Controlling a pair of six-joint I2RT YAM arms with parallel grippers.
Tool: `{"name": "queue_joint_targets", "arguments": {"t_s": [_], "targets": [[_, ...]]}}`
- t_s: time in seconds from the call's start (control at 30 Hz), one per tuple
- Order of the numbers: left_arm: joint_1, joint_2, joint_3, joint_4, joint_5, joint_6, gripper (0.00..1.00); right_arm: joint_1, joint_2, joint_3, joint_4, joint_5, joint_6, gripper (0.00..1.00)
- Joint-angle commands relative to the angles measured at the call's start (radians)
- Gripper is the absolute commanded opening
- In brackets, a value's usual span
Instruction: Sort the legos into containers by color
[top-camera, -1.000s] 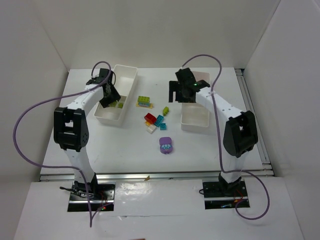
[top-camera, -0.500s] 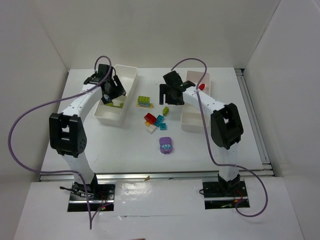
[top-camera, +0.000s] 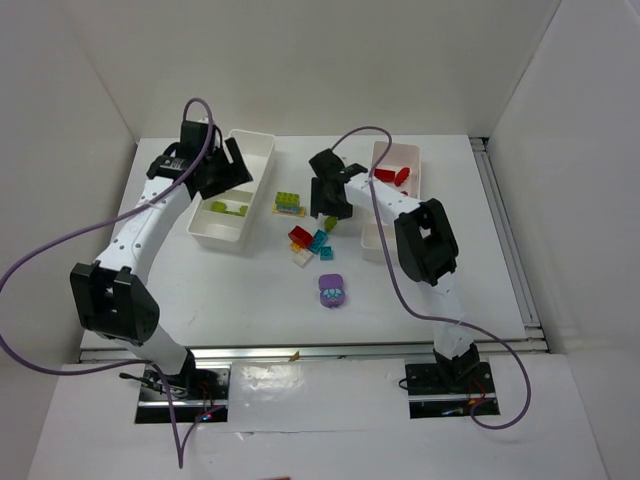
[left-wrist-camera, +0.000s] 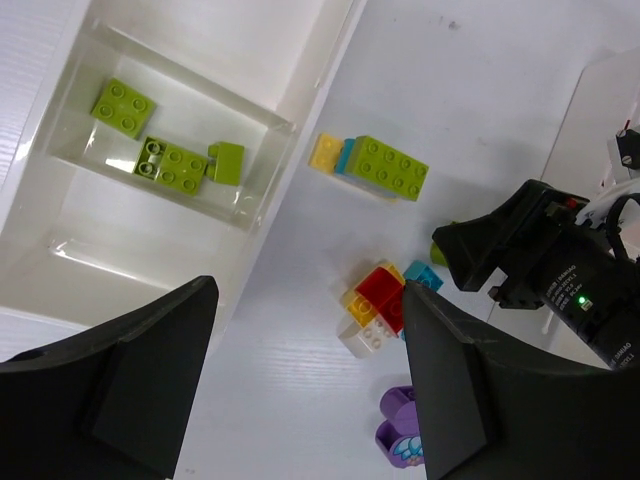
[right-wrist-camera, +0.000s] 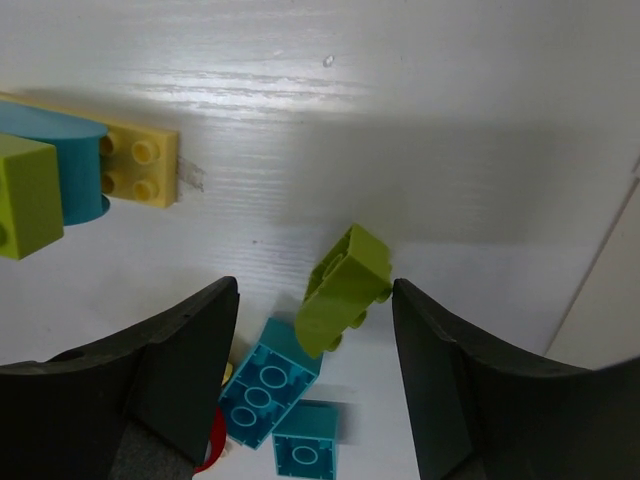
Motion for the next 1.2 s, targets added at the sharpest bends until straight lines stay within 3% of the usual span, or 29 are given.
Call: {"name": "queue_joint_targets", "arguments": {"t_s": [0.0,0.17,0.33,0.7,0.9,1.07,1.17], "targets": [[0.004,-0.014,0.032,-0.044,-0.008,0.035,0.85,0.018,0.003,0.027,-0.066,0.047,0.039,0.69],[0.013,-0.047,0.021,-0.053,-0.008,0.055,0.85,0.018,0.012,0.017,-0.077,0.084,0.073,0.69],[0.023,-0.066,0.000,-0.073,-0.008,0.064,0.85,0.018,0.012,-0.006,-0.066,0.082,0.082,0.62],[0.023,-0.066,-0.010,-0.073,-0.008,0.064,0.85,0.018,0.030,-0.006,-0.060,0.050,0.071,0.63],[0.023,-0.084,-0.020,-0.073,-0.017,0.064,0.85,0.018,0.030,0.004,-0.049,0.050,0.071,0.50],[0.032,-0.095,-0.020,-0.073,-0.027,0.064,0.85,0.028,0.014,0.069,-0.059,0.061,0.051,0.29],[0.043,-0.116,-0.020,-0.073,-0.036,0.053,0.85,0.054,-0.055,0.099,-0.024,0.070,-0.011,0.26]]}}
